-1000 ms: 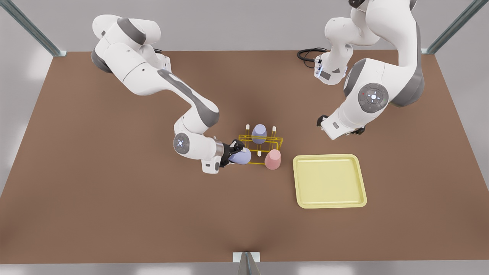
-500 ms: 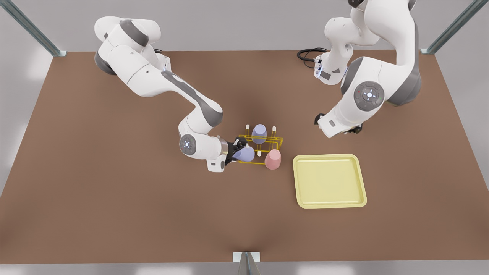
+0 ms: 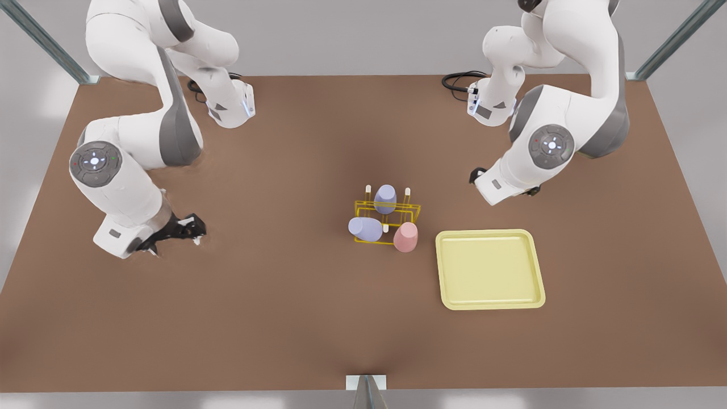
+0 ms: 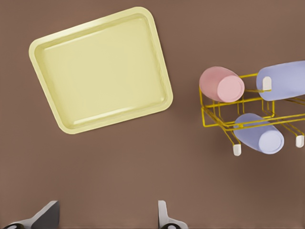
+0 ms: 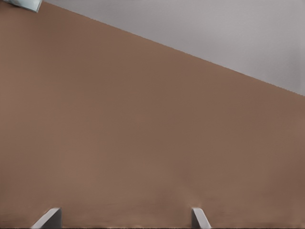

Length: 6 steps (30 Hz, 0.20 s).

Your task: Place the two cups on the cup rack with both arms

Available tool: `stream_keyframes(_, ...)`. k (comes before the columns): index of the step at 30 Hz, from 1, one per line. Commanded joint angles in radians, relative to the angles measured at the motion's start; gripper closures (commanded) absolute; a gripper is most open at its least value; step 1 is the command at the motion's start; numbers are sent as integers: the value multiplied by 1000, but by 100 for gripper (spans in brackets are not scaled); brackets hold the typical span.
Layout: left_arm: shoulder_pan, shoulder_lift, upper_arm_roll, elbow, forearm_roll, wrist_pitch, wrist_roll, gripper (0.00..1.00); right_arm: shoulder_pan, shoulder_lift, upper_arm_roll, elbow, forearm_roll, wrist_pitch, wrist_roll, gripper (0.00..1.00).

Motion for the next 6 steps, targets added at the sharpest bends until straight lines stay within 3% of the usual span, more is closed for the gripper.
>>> stream_keyframes(1,2,-1,0,0,-5,-26,-10,0,-13,-159,-3,-119,45,-241,87,0)
stream_keyframes(4,2,-1,0,0,-7,-24,-10,0,13,-250,-76,-231,71,-227,86,0)
stream_keyframes(6,2,2,0,0,-7,-24,-10,0,10,-251,-78,-237,71,-229,86,0)
